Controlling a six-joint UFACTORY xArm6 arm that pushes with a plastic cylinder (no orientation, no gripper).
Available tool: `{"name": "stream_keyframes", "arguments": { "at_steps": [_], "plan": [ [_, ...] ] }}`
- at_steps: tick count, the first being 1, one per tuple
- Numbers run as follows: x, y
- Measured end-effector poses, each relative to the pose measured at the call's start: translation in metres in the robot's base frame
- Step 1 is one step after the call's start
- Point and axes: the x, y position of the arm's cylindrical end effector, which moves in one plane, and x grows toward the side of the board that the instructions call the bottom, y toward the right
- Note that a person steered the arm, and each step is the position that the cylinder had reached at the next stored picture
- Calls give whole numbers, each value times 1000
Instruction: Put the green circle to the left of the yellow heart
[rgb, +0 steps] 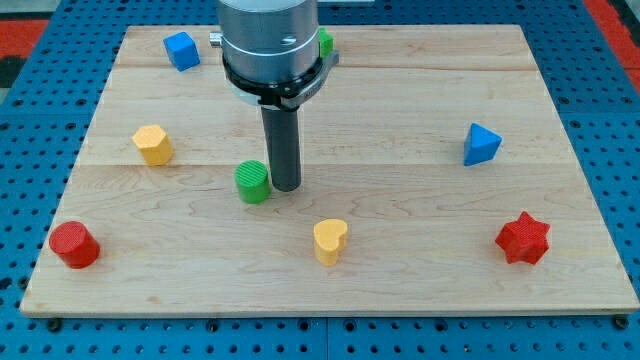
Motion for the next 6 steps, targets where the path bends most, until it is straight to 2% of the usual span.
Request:
{"name": "stream_keyframes", "arguments": {
  "at_steps": [1, 2, 3, 4, 5, 6],
  "plan": [
    [-49, -28],
    [-9, -58],
    [34, -49],
    [48, -2],
    [-19, -81],
    [-121, -104]
  ]
}}
